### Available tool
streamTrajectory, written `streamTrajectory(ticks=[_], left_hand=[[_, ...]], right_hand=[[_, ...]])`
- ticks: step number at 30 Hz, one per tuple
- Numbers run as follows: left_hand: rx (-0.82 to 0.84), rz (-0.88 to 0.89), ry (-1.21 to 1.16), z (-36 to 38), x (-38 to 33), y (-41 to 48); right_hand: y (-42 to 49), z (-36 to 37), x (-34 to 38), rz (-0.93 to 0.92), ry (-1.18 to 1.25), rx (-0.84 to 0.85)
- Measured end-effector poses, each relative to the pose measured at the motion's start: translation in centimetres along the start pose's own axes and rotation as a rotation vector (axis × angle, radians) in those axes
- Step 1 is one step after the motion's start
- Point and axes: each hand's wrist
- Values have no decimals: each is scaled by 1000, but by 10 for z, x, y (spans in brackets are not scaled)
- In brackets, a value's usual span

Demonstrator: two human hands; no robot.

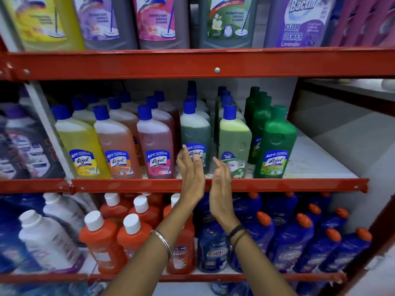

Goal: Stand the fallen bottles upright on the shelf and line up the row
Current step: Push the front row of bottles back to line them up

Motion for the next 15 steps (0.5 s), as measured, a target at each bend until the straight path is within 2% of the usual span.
streamTrajectory(ticks=[3,5,11,15], left_hand=[[70,-81,34,-7,3,20],[76,-93,61,-10,4,31],[203,-120,84,-18,4,33],[227,-127,40,-23,6,26]], right_hand=[[25,20,0,198,10,96],[40,28,5,261,8,119],[53,29,18,327,49,122],[51,24,27,342,37,163]])
Point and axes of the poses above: each hand's wrist, its own y-axis towards the middle knuckle, its own z-axis out of the palm, x = y × z, and after that the axes turned 4 degrees about -z, right-handed
